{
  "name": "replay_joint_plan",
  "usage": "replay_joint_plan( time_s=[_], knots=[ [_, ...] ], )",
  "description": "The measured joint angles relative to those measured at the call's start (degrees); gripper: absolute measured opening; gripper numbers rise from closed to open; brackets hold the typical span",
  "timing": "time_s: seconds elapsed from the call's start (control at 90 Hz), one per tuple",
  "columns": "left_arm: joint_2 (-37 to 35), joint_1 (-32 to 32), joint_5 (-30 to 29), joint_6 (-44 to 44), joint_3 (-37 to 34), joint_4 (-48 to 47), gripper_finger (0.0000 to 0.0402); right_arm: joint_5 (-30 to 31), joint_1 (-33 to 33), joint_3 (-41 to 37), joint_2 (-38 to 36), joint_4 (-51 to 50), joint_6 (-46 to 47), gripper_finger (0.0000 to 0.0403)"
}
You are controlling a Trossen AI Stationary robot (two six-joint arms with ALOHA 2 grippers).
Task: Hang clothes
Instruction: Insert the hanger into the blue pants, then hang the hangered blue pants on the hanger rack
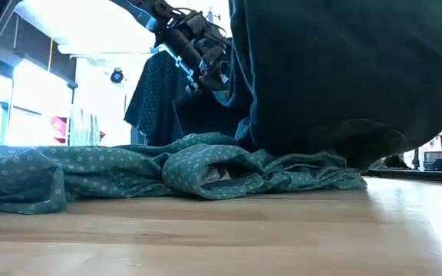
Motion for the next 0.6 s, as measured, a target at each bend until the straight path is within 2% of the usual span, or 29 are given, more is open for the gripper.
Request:
replay_joint_plan(
  time_s=[0.067, 0.144, 0.278, 0.478, 0.6],
  knots=[
    [-0.66, -0.35, -7.50, -2.16, 3.06, -4.12, 0.0122, 3.53, -3.31, 5.62, 2.59, -3.15, -1.49, 0.0022],
    [-2.12, -0.58, -9.73, -0.91, 7.26, -8.56, 0.0121, 4.48, -7.14, 11.08, 5.11, -2.66, -2.17, 0.0022],
    [-3.67, -1.19, -10.63, 5.32, 13.44, -14.54, 0.0120, 0.93, -12.81, 7.88, 3.40, 10.77, -1.10, 0.0022],
    [-9.19, -2.59, -25.34, 15.70, 21.78, -14.97, 0.0120, -0.28, -19.20, 10.98, 6.01, 21.00, -0.85, 0.0022],
    [-12.71, -2.54, -26.97, 23.30, 23.43, -10.24, 0.0120, -2.03, -24.01, 10.21, 6.91, 26.01, 0.29, 0.0022]
  ],
)
